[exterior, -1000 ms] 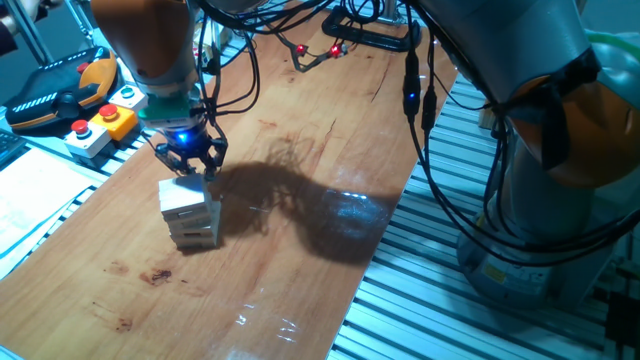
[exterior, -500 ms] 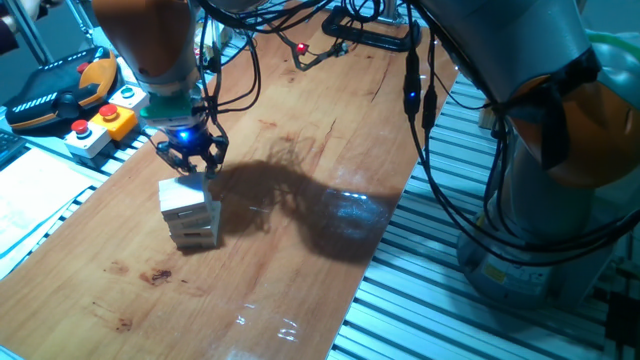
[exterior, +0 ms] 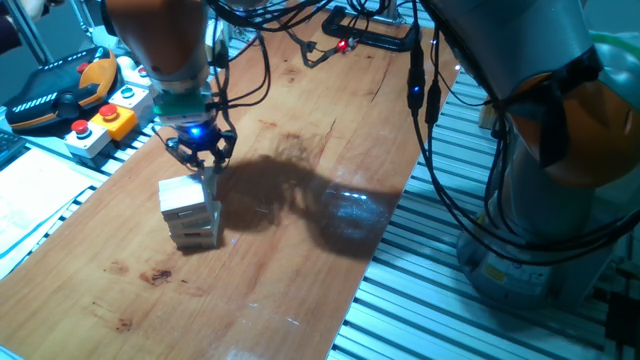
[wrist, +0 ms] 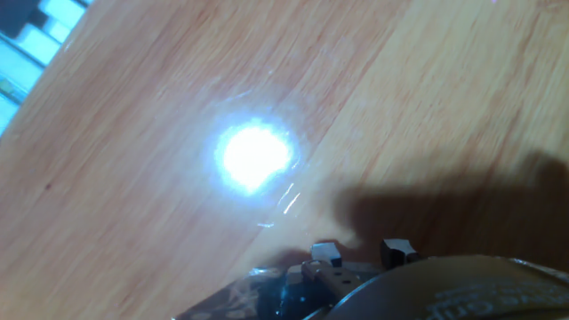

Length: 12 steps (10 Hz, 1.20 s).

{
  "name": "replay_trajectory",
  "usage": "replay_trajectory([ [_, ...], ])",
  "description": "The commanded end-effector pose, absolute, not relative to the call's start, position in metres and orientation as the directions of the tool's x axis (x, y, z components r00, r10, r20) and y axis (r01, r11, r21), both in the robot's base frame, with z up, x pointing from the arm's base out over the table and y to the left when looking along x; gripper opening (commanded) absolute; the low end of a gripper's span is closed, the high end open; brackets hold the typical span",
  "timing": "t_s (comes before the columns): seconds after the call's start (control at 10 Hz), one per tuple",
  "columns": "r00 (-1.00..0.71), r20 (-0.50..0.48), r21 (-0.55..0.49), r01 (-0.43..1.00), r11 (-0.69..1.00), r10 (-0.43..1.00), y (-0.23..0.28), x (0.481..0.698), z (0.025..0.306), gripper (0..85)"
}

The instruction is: Play Jenga

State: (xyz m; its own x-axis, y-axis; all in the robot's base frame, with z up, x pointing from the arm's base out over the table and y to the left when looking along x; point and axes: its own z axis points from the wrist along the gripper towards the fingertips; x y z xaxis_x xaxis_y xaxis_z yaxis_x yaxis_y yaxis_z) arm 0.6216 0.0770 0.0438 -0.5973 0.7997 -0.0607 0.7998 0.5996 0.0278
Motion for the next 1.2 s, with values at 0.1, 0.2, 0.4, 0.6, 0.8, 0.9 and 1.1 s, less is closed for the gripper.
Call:
replay_trajectory([
  [0.1,-0.604,-0.055,0.026,0.795,0.606,0.795,0.072,0.622,0.042,1.0],
  [0.2,-0.608,-0.039,0.026,0.793,0.609,0.793,0.068,0.622,0.044,1.0],
  [0.4,-0.63,-0.022,0.024,0.776,0.63,0.777,0.058,0.621,0.05,1.0],
  [0.6,-0.66,-0.004,0.016,0.751,0.66,0.751,0.055,0.62,0.053,1.0],
  [0.8,-0.713,0.001,0.004,0.701,0.713,0.701,0.051,0.618,0.051,1.0],
  [0.9,-0.716,0.001,0.001,0.698,0.716,0.698,0.051,0.618,0.051,1.0],
  [1.1,-0.727,0.0,-0.002,0.687,0.727,0.687,0.051,0.618,0.05,2.7],
])
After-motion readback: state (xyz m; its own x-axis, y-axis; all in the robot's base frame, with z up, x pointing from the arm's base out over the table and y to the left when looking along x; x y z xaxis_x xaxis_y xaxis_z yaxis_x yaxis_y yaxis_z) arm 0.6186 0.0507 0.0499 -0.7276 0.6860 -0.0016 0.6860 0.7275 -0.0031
